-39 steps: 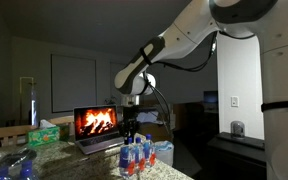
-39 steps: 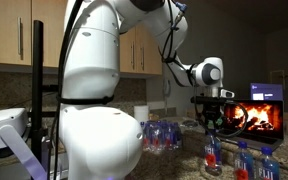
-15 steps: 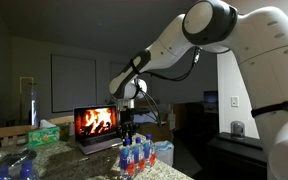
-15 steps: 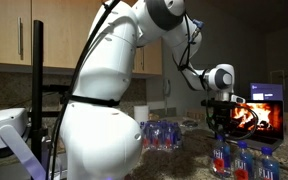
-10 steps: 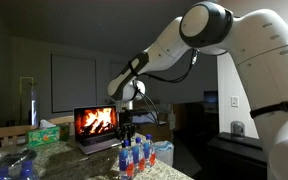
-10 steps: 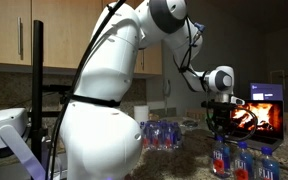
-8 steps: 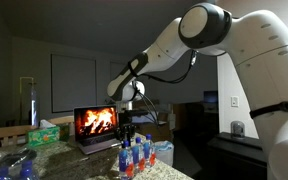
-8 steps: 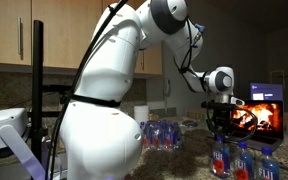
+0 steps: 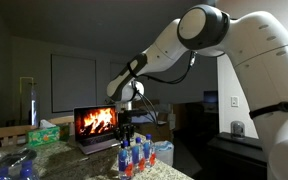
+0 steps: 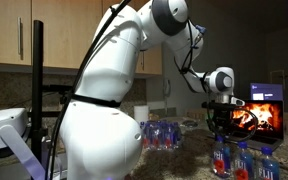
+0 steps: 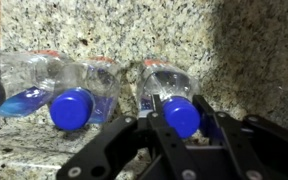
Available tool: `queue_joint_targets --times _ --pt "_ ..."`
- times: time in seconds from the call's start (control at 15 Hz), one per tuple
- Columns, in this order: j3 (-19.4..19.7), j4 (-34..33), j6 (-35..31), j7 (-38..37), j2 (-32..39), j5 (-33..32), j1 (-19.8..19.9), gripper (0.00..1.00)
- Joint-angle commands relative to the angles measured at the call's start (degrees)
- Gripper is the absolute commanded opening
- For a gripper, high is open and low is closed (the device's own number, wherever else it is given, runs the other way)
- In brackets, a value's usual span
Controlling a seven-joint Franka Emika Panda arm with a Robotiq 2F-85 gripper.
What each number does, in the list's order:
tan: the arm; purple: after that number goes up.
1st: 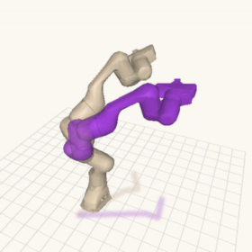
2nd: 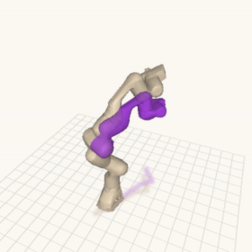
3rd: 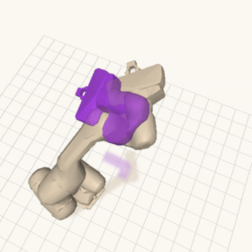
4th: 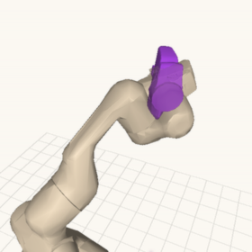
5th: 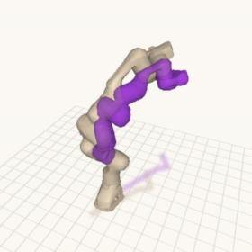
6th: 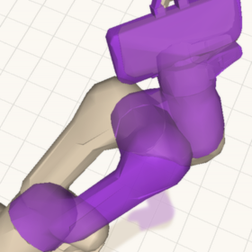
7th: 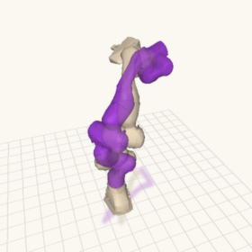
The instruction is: Move the three bottles to the right
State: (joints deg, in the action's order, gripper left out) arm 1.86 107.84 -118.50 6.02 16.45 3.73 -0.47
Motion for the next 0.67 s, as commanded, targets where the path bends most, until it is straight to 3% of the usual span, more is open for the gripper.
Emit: queue_joint_targets --times 0.0,0.6 --pt "-0.36 -1.83 2.32 -2.43 -0.24 -1.57 0.31 0.14" --pt "-0.28 -2.63 3.87 -2.81 0.33 -1.89 0.39 0.14"
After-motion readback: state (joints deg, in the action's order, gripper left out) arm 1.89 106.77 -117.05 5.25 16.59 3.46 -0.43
